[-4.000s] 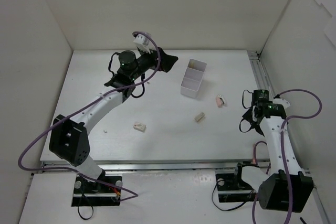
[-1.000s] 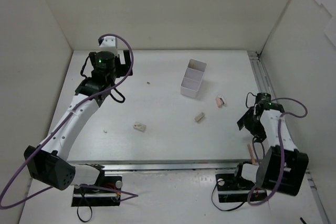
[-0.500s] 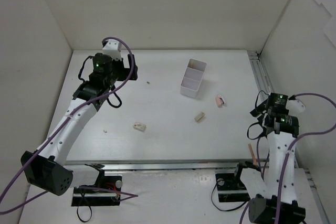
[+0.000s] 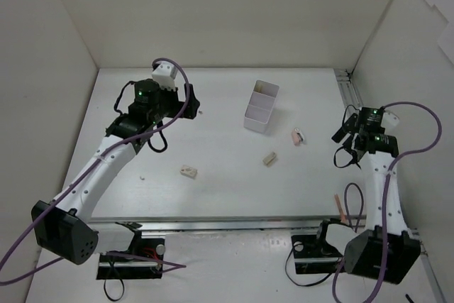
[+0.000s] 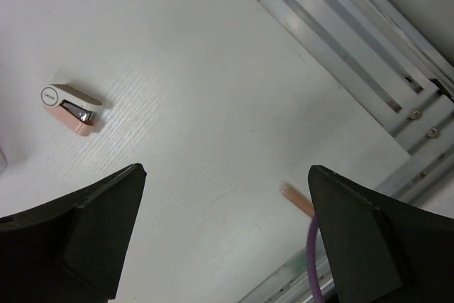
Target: Sort the stationery into containers
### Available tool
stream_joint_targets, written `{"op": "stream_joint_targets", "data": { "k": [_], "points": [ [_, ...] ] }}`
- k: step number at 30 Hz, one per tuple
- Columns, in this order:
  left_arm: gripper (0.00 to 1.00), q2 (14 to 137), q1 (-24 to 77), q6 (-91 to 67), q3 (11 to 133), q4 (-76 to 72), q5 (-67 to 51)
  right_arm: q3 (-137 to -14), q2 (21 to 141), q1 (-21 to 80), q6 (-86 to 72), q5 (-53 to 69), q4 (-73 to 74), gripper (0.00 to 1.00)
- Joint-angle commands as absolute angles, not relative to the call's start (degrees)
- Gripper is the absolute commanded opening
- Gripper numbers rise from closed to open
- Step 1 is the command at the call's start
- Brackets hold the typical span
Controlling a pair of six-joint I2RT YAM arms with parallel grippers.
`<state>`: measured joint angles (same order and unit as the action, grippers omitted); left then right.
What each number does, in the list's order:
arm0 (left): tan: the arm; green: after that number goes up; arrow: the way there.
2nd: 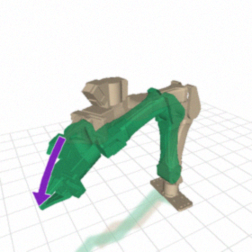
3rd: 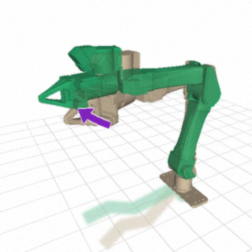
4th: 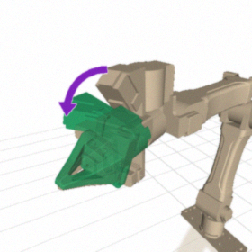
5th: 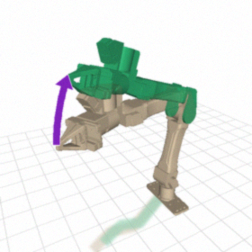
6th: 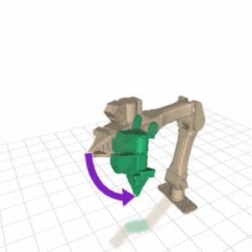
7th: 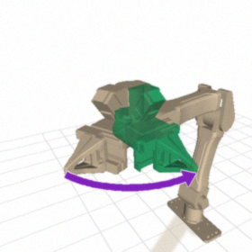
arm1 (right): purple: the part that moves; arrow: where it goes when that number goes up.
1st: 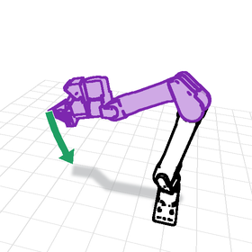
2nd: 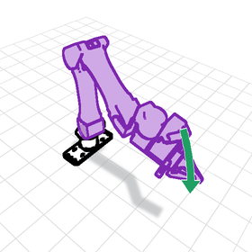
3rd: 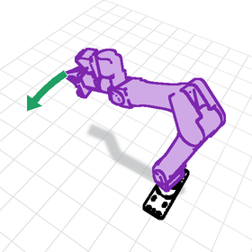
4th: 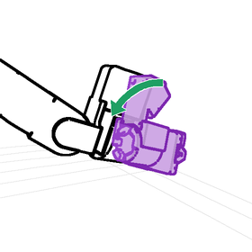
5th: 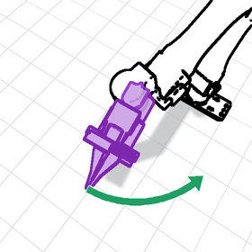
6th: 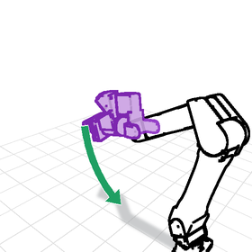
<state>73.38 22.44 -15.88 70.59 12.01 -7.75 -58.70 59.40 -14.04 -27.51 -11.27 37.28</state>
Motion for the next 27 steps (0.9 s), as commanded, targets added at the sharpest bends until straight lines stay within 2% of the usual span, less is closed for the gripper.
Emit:
{"op": "stream_joint_targets", "data": {
  "k": [1,5,8,13,19,24,27],
  "points": [
    [1.0,71.1,22.9,-16.1,71.8,9.8,-8.3,-55.5,65.7,-12.0,-25.6,-10.3,27.3,0.98],
    [1.0,70.4,22.9,-15.9,71.3,9.8,-7.6,-53.2,73.9,-11.1,-25.9,-9.7,27.6,0.98],
    [1.0,70.3,22.9,-16.0,71.3,10.5,-6.9,-51.4,76.4,-10.7,-26.6,-10.4,27.7,0.98],
    [1.0,70.1,23.5,-15.7,71.2,11.2,-5.7,-46.3,76.6,-10.5,-31.0,-3.7,30.5,0.98],
    [1.0,70.6,23.5,-15.6,71.1,12.0,-3.1,-40.2,72.4,-11.4,-41.0,-12.0,33.2,0.98],
    [1.0,72.0,23.5,-14.9,72.9,14.0,-1.5,-41.5,78.5,-14.2,-40.4,-12.6,34.2,0.98],
    [1.0,72.9,23.5,-14.6,73.9,14.3,-0.8,-42.9,81.4,-14.6,-40.8,-17.6,34.4,0.98]
  ]
}}
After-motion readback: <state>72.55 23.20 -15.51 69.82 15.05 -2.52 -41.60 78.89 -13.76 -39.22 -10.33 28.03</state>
